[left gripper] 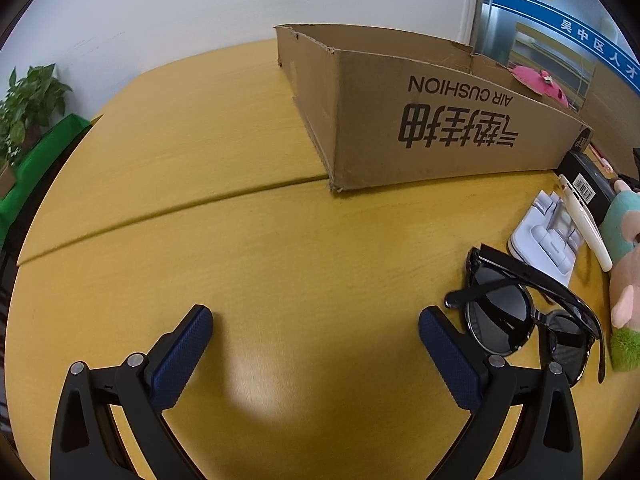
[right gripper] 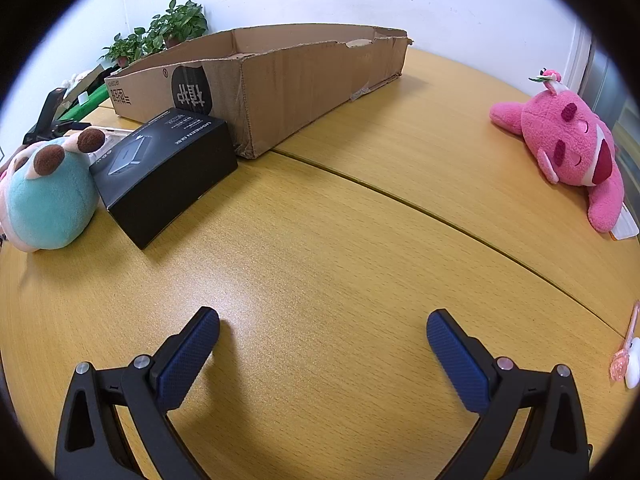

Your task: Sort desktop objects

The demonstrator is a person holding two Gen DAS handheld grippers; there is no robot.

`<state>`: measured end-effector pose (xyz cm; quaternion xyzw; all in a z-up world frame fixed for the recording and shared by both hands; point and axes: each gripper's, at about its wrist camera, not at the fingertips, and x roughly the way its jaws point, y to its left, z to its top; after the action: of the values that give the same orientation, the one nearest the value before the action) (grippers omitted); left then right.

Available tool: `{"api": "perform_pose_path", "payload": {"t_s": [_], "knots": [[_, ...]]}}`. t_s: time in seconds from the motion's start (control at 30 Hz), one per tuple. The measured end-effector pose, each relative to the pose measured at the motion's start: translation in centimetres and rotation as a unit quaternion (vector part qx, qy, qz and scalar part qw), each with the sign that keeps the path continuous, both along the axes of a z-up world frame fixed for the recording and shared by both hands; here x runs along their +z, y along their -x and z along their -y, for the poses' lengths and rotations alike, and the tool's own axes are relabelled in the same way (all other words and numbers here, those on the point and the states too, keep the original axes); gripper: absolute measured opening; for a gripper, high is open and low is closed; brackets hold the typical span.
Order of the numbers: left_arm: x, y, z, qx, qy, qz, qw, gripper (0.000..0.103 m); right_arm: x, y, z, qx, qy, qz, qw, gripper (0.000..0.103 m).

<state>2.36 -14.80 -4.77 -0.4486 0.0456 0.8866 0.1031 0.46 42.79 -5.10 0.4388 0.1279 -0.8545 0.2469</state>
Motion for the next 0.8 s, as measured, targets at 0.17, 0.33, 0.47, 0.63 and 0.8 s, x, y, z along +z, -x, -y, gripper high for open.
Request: {"api": "perform_pose_path", "payload": {"t_s": [0.17,0.33,0.47,0.63,0.8], "knots": [[0.0,-1.1,-0.1,0.015,0.001,0.000,0.9999,0.103,0.1,-0.1,0.0,0.000,0.000,0.000,1.000,0.103],[0.2,-2.5,-0.4,0.026,0.005,0.002,0.9996,0.103,0.1,-0.2,0.2,-0.024,0.000,0.000,1.000,0.103],[1.9,-4.7,-0.8,0.075,0.027,-0.046,0.9958,0.103,0.0,-0.9,-0.2,-0.075,0.000,0.000,0.997,0.103],[7.9,-10.0,-3.2,0.065,-0.012,-0.146,0.9871,0.103,0.5,-2.3,1.3,-0.134,-0.011,0.031,0.990,0.102],[11.8,-13.7,-7.3,0.041,-0.021,-0.180,0.9826,0.103,6.0,-11.6,6.2,-0.130,0.045,-0.090,0.986,0.102]]}}
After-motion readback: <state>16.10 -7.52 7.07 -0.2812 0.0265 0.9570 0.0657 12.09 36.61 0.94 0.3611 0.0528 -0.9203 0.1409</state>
